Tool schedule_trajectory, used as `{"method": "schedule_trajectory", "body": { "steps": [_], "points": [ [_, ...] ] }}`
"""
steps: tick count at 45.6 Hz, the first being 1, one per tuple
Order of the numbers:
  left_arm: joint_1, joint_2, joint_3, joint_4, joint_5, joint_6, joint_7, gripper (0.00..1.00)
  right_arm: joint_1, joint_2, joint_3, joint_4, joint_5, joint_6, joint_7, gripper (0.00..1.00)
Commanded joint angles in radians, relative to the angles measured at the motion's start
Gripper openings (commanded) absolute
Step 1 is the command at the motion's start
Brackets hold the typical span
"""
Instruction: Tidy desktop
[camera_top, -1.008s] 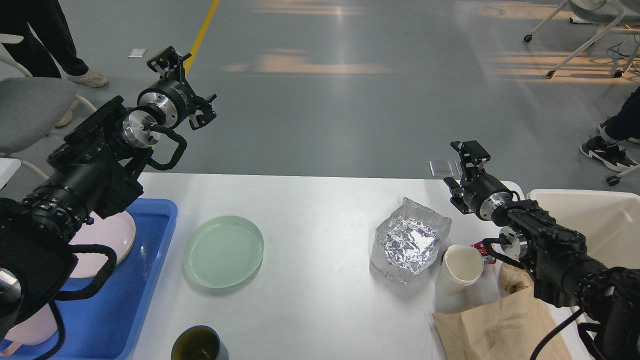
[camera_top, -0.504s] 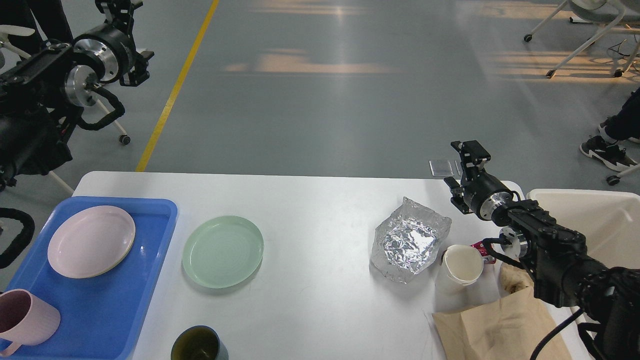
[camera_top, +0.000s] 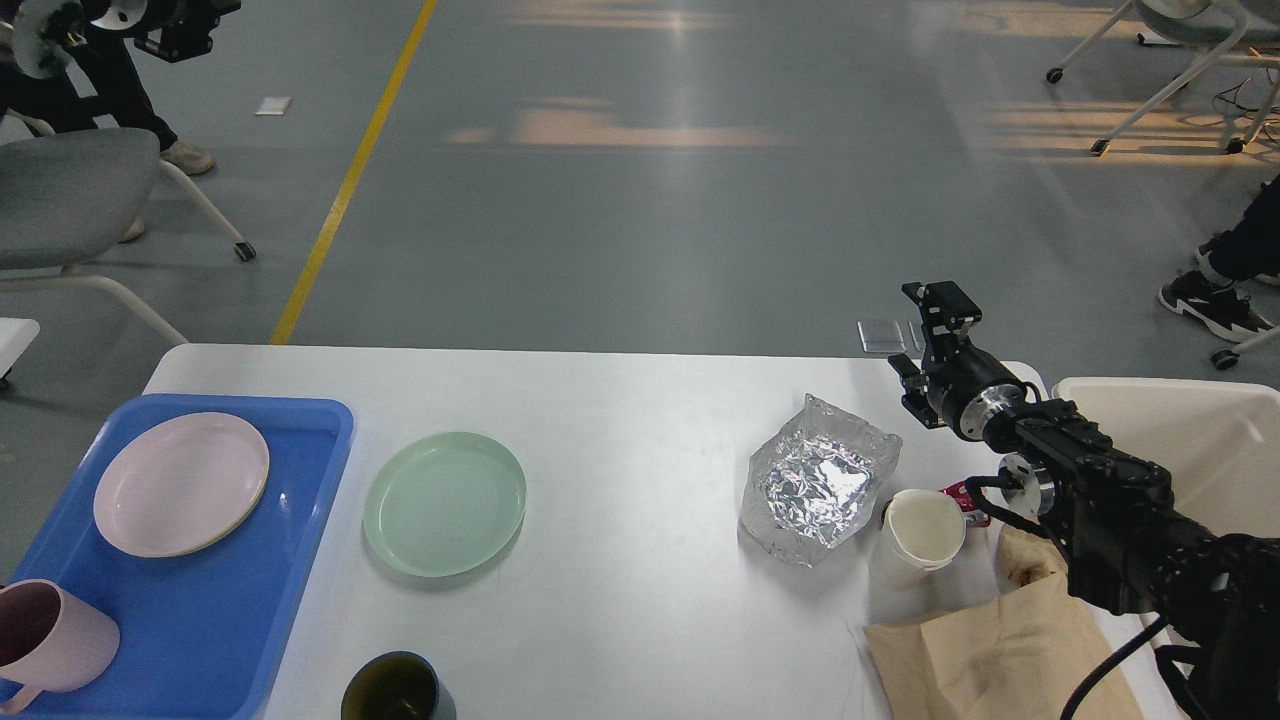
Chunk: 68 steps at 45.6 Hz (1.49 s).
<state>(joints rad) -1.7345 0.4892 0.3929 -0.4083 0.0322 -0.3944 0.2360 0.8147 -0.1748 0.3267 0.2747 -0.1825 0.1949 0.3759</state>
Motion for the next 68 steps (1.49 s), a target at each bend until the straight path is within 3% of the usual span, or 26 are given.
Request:
{"method": "schedule_trajectory", "body": {
  "steps": [1,8,9,20,30,38,48,68],
  "points": [
    [-0.147,0.009,0.259,-0.078,0.0,-0.234,-0.001,0.96,0.0,0.0,0.0,0.0,0.0,0.0,0.0,1.0],
    [-0.23,0.048,0.307,-0.124,0.0,-0.553,-0.001,0.96,0.0,0.0,0.0,0.0,0.0,0.0,0.001,1.0],
    [-0.247,0.048,0.307,-0.127,0.0,-0.566,-0.001,0.96,0.001,0.0,0.0,0.0,0.0,0.0,0.0,1.0],
    [-0.401,0.042,0.423,-0.174,0.0,-0.566,-0.017,0.96,0.0,0.0,0.0,0.0,0.0,0.0,0.0,1.0],
    [-0.586,0.009,0.694,-0.412,0.0,-0.566,-0.02,0.96,0.001,0.0,0.0,0.0,0.0,0.0,0.0,1.0],
    [-0.646,-0.067,0.807,-0.553,0.002,-0.566,-0.015,0.96,0.0,0.0,0.0,0.0,0.0,0.0,0.0,1.0],
    [-0.642,-0.184,0.892,-0.658,0.002,-0.566,-0.011,0.96,0.0,0.0,0.0,0.0,0.0,0.0,0.0,1.0],
    [-0.582,-0.248,0.899,-0.665,0.002,-0.566,-0.007,0.96,0.0,0.0,0.0,0.0,0.0,0.0,0.0,1.0]
  ]
}}
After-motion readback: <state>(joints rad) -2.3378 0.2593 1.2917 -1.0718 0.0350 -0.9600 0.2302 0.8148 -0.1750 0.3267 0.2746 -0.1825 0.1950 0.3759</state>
